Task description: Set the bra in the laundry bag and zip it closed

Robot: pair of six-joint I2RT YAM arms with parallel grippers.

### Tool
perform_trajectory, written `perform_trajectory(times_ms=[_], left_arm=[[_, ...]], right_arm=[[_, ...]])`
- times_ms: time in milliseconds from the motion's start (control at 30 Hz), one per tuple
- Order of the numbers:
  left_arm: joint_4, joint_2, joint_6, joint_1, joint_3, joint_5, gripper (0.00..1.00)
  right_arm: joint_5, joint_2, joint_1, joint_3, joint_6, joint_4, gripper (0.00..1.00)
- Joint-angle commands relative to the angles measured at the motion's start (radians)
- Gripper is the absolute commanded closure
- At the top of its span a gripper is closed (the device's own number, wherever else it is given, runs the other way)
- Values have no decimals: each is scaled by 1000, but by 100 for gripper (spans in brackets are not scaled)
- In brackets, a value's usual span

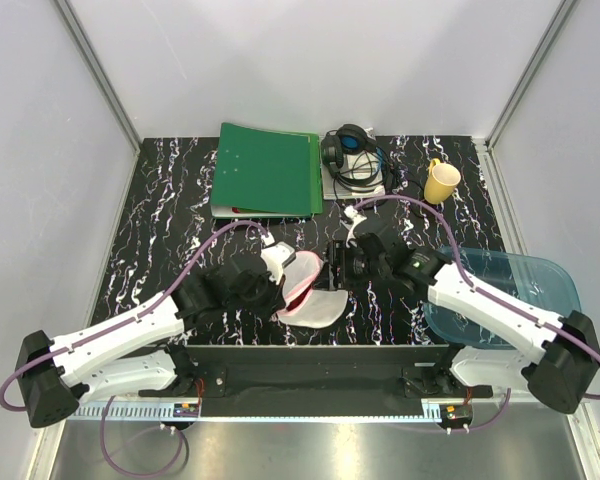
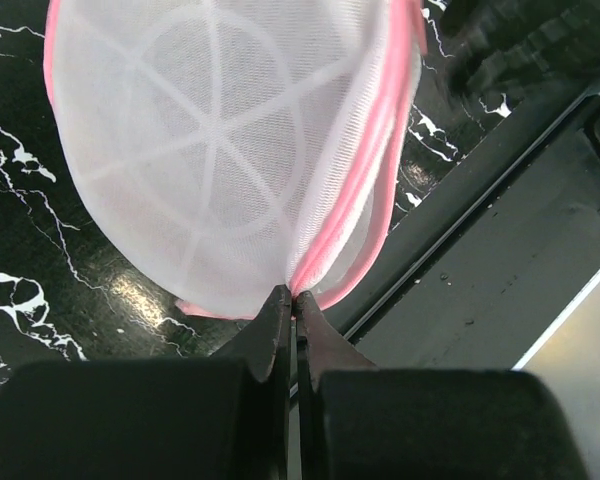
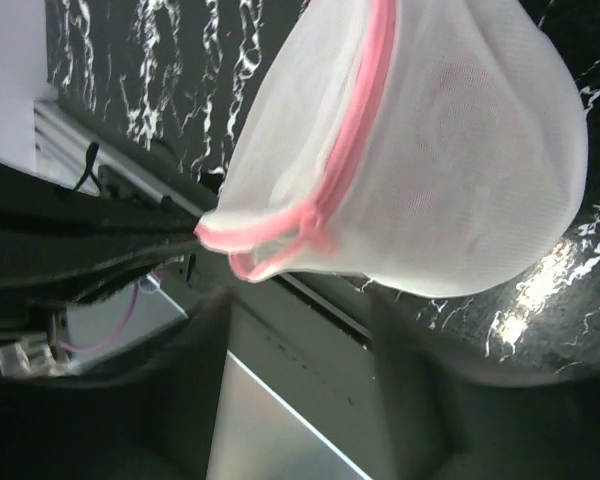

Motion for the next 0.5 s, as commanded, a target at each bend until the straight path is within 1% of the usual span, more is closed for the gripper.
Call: perform_trajectory(times_ms=[0,67,100,133,200,267,300,400,467], left_arm=[[24,-31,61,-2,45,-15,100],[31,-35,77,-2,45,-21,100],[35,-36,81,-2,43,-21,100],[38,-36,89,-2,43,-18,100],[42,-38,100,-8,46,-16,100],[45,-38,124,-16,49,-22,100],[47,-38,132,-22,52,-37,100],[48,-28,173,-36,68,-68,100],[48,-24,198,-42,80,-85,100]], right_arm=[[-55,-88,-43,51,71,-66,17],[-103,-79,-103,83,101,-83,12],[-123,-50,-149,94,106,-84,11],[-142,-30,-166,106,108,-86,11],[-159,42,-181,160,95,-97,11],[-215,107,-192,215,80,-103,11],[-229,169,-195,230,79,-107,11],[-252,263,-197,301,43,-153,16],[-252,294,-195,329,10,-199,20]])
